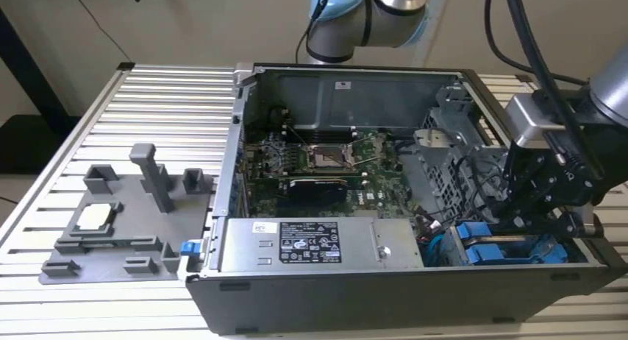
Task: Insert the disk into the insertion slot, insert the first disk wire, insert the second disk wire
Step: 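Insert the second disk wire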
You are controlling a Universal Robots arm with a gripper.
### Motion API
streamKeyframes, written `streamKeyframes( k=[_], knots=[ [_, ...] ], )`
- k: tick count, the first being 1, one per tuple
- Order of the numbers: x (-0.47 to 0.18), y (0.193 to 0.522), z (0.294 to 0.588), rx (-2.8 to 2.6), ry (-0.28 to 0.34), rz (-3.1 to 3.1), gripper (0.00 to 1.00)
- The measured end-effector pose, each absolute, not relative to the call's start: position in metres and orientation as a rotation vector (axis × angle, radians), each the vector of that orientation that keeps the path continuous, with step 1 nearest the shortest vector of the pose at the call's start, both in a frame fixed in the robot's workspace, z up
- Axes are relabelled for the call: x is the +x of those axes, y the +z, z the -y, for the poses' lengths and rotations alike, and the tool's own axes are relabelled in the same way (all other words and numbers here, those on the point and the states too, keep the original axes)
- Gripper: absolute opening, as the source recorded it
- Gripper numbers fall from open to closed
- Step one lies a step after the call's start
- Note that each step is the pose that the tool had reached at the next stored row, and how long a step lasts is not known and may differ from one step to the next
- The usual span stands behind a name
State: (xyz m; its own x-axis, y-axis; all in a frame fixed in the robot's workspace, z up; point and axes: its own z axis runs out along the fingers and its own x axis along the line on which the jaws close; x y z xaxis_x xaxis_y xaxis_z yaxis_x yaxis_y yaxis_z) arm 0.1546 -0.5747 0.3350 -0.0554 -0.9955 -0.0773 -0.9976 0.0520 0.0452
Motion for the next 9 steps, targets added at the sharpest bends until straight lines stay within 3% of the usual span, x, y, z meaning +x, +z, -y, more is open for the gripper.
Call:
streamKeyframes(
  k=[9],
  knots=[
    [0.1550, 0.3429, 0.5768, -2.136, 0.174, -2.255, 0.24]
  ],
)
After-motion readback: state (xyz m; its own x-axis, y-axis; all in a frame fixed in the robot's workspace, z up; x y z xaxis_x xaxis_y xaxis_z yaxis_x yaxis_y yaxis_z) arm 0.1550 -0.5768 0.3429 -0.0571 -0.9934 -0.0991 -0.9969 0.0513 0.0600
